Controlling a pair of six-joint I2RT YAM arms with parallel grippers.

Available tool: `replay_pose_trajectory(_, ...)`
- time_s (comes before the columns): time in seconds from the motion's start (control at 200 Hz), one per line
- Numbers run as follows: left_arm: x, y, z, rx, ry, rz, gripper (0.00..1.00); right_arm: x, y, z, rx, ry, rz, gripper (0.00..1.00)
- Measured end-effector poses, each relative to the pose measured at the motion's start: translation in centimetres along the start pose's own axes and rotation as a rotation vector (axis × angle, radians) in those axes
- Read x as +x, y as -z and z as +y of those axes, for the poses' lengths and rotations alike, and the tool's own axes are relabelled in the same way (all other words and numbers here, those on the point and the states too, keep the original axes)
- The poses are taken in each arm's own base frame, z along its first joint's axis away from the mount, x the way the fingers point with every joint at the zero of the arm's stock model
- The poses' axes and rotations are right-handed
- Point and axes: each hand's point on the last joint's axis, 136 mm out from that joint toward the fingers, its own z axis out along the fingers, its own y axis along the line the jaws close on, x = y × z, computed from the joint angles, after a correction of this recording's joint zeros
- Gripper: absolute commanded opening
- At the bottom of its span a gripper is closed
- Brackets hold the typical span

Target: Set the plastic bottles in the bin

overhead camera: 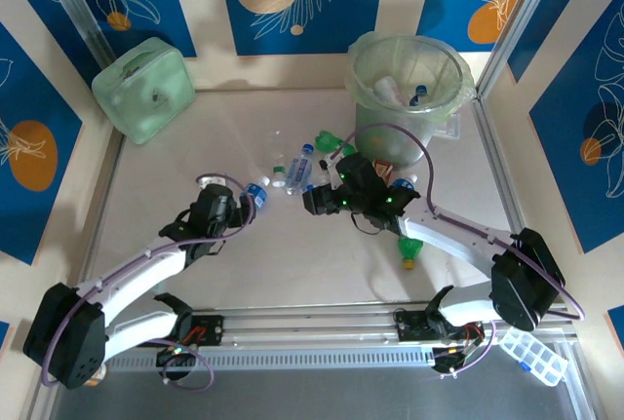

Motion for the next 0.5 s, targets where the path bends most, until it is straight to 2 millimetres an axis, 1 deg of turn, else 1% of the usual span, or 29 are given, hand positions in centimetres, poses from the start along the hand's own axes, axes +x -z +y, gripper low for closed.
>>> replay_pose_trajectory(0.1,0.1,-0.5,-0.9,0.032,-0.011,0.022,0.97,-0.3,-0.1,-0.6,-0.009,-0.034,-0.014,0.69)
replay_pose_trajectory(0.195,0.6,-1.4,-1.6,0.049,-0.028,0.064,0.95,0.1,-0.3,-1.5,-0.007,-0.069,-0.006,0.69)
replay_pose_trajectory(0.285,0.8,-2.0,-1.9,0.049,-0.054,0.083,0.93,0.3,-0.3,-2.1,-0.006,-0.092,0.001,0.69)
replay_pose_trajectory(0.405,1.1,-2.5,-2.2,0.058,-0.086,0.095,0.91,0.4,-0.3,-1.7,-0.028,-0.100,0.005,0.69)
replay_pose_trajectory(0.495,1.9,-3.2,-2.6,0.078,-0.112,0.127,0.91,0.6,-0.7,-1.6,-0.040,-0.104,0.015,0.69)
